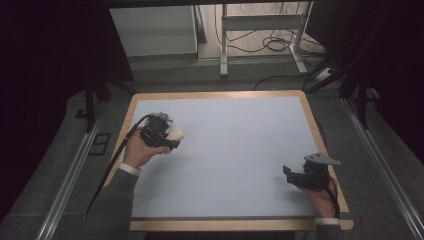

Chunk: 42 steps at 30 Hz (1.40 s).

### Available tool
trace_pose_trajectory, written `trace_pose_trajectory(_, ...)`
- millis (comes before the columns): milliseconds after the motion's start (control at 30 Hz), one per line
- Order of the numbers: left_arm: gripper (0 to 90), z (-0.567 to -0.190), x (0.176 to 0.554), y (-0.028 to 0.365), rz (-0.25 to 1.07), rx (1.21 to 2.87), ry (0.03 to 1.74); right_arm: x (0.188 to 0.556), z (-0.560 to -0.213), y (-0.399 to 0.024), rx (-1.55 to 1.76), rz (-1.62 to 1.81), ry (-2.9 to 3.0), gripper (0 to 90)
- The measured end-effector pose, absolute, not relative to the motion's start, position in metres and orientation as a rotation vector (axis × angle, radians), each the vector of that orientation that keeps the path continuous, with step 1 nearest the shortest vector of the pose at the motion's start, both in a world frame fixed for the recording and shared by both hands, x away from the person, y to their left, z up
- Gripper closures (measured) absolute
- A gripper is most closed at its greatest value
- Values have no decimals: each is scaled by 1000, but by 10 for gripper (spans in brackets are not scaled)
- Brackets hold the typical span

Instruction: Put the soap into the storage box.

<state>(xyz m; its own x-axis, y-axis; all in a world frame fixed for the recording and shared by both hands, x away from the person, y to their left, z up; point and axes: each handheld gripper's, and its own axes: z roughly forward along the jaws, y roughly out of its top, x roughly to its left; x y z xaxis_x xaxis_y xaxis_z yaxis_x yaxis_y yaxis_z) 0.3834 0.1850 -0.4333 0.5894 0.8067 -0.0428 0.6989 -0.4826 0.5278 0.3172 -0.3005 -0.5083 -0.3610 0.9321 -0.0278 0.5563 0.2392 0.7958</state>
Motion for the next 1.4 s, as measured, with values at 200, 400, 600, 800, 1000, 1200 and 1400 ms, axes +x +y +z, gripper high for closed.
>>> trace_pose_trajectory(200, 496, -431, 388, 189, 281, 2300, 1209, 317, -508, -301, 1357, 974, 2010, 101)
trace_pose_trajectory(400, 497, -431, 392, 193, 284, 2301, 1221, 317, -509, -301, 1359, 974, 2010, 101)
trace_pose_trajectory(600, 497, -428, 397, 196, 293, 2290, 1237, 317, -508, -301, 1358, 973, 2010, 101)
trace_pose_trajectory(800, 497, -426, 402, 198, 296, 2287, 1253, 317, -508, -301, 1357, 974, 2010, 101)
trace_pose_trajectory(1000, 497, -425, 409, 204, 305, 2276, 1281, 317, -509, -301, 1361, 971, 2011, 101)
trace_pose_trajectory(1200, 497, -426, 417, 208, 303, 2267, 1312, 318, -509, -301, 1360, 969, 2012, 101)
trace_pose_trajectory(1400, 497, -429, 424, 211, 301, 2257, 1341, 318, -509, -302, 1360, 968, 2012, 101)
